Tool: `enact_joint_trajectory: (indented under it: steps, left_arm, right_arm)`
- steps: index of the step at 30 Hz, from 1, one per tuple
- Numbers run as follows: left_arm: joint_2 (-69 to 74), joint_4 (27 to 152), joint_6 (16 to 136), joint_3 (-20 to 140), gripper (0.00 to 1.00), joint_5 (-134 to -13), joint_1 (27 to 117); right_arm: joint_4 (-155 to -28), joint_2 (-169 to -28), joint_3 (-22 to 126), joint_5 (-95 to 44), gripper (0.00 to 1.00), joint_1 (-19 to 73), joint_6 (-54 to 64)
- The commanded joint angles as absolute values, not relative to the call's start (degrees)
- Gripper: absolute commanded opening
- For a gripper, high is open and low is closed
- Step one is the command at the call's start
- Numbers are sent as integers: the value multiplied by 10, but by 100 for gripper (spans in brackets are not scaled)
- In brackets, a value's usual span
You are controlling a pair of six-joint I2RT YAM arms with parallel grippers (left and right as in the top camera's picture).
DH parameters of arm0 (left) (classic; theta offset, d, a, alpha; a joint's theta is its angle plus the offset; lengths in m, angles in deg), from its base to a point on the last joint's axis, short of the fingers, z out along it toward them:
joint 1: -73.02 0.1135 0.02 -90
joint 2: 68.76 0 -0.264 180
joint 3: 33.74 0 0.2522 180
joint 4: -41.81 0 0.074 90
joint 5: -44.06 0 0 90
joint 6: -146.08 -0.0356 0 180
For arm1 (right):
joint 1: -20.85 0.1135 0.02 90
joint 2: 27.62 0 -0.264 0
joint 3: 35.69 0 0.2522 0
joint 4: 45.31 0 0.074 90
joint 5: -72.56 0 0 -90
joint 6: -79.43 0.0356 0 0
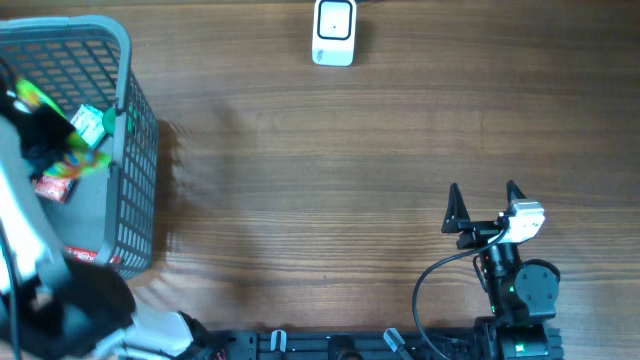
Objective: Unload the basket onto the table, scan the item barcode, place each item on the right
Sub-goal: 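Lift the Haribo bag out and place it on the table center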
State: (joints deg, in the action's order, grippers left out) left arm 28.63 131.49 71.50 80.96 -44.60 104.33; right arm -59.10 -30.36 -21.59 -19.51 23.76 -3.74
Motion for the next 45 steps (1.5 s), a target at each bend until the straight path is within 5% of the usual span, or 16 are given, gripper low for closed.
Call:
enact_joint_trajectory:
  steps: [1, 9, 17, 20, 22, 27, 29, 33, 41, 45]
  left_arm:
    - [193, 1327, 765, 829, 4, -455, 1046]
    - [64, 1294, 765, 829, 4, -511, 945]
    - [91, 1297, 777, 819, 4, -534, 685]
    - [143, 1305, 887, 794, 11, -534, 619]
    - [182, 1301, 971, 777, 4, -534, 598]
    - [297, 1347, 1553, 724, 8, -595, 566]
    - [326, 1348, 1682, 717, 9, -661, 556]
    - [371, 1336, 1805, 717, 4, -733, 519]
    - [400, 1292, 1805, 717, 4, -829, 536]
    - [411, 1374, 1673, 717, 4, -875, 555]
  right_arm:
    - [-589, -303, -216, -192, 100, 240, -29]
    - [-589, -303, -216, -192, 100, 240, -30]
    - [-589, -303, -216, -192, 100, 240, -30]
    - [-589, -303, -216, -192, 100, 240, -30]
    - [-589, -303, -216, -192, 100, 240, -29]
    - [-589, -303, -216, -192, 100, 240, -30]
    - [-589, -303, -216, -192, 100, 240, -29]
    - [-589, -303, -216, -192, 100, 240, -30]
    - [-589, -303, -216, -192, 100, 240, -30]
    - [-589, -303, -216, -192, 100, 240, -29]
